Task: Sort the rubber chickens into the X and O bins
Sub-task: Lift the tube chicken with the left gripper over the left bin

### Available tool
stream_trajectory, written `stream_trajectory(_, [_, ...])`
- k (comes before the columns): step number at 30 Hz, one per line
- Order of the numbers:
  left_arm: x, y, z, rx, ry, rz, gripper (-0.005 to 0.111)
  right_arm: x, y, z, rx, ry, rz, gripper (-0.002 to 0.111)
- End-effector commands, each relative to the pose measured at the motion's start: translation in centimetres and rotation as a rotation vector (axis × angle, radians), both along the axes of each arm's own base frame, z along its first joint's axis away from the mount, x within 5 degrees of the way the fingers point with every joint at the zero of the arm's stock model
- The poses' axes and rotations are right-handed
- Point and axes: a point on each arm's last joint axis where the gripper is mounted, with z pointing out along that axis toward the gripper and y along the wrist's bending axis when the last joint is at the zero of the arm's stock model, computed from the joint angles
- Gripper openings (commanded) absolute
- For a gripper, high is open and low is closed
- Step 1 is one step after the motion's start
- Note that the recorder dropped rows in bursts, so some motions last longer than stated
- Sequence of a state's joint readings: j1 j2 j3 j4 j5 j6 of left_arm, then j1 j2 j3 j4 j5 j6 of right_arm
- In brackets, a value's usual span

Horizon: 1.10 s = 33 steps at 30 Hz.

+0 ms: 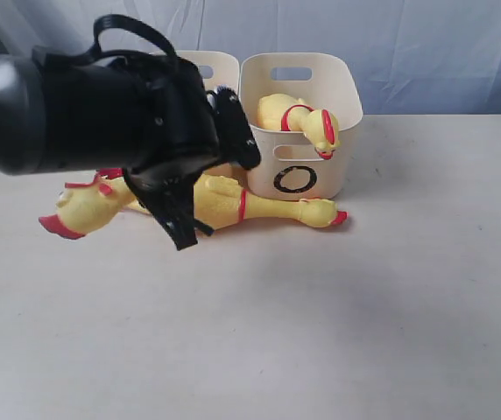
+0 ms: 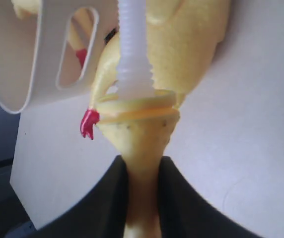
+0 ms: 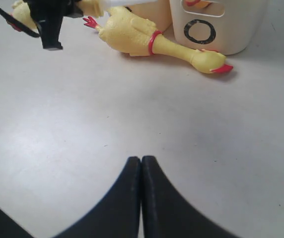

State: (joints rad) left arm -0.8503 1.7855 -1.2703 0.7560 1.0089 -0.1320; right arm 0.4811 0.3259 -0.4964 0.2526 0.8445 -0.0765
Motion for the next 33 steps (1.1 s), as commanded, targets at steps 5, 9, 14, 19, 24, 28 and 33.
stream_trajectory(5, [3.8,2.4,3.4,-0.127,-0.117,0.11,0.0,0.0,-0.1,-0.1,-0.004,-0.007,-0.001,-0.001])
stream_trajectory(9, [5.4,2.7,5.0,-0.247,-0.193,0.124,0.0,0.0,-0.1,-0.1,-0.004,-0.007,-0.001,-0.001])
stream_trajectory(14, [7.0,2.0,7.0,-0.433,-0.28,0.055,0.0,0.0,-0.1,-0.1,-0.004,-0.007,-0.001,-0.001])
stream_trajectory(19, [8.6,1.9,8.5,-0.645,-0.383,-0.002,0.0,0.0,-0.1,-0.1,-0.004,-0.007,-0.001,-0.001])
stream_trajectory(24, [10.0,2.3,9.1,-0.775,-0.448,-0.068,0.0,0.0,-0.1,-0.1,-0.004,-0.007,-0.001,-0.001])
stream_trajectory(28, [11.5,3.2,8.6,-0.897,-0.462,-0.01,0.0,0.0,-0.1,-0.1,-0.004,-0.007,-0.001,-0.001])
stream_trajectory(33, [13.7,4.5,8.0,-0.916,-0.48,0.044,0.0,0.0,-0.1,-0.1,-0.004,-0.007,-0.001,-0.001])
